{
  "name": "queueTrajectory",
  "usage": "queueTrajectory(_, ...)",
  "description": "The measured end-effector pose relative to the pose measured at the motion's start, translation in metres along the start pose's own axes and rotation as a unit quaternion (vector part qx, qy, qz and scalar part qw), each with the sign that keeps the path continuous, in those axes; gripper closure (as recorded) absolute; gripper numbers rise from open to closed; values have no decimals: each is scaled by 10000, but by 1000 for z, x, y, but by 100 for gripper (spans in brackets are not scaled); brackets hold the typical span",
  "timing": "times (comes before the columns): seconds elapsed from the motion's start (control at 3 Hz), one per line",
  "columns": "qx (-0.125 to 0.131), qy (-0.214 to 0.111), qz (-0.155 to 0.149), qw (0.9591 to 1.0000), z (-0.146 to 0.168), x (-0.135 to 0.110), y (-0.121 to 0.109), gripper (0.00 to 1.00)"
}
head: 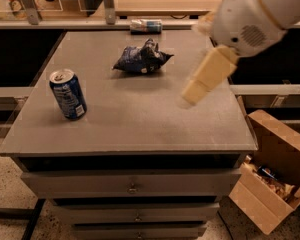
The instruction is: Knock pepsi can over
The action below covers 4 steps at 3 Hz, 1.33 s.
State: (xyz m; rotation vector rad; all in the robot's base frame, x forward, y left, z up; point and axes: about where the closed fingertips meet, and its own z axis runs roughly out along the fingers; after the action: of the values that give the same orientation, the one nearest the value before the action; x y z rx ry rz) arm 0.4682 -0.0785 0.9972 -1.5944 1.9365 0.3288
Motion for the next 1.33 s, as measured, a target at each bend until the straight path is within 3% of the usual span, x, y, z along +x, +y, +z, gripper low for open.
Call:
queueTrajectory(0.33,146,-697,-224,9972,36,-76,3,0)
queueTrajectory(1.0,266,-847,-165,9959,47,-81,-2,0)
queueTrajectory(1.33,332,-1047,-86,9939,87,-96,-18,0)
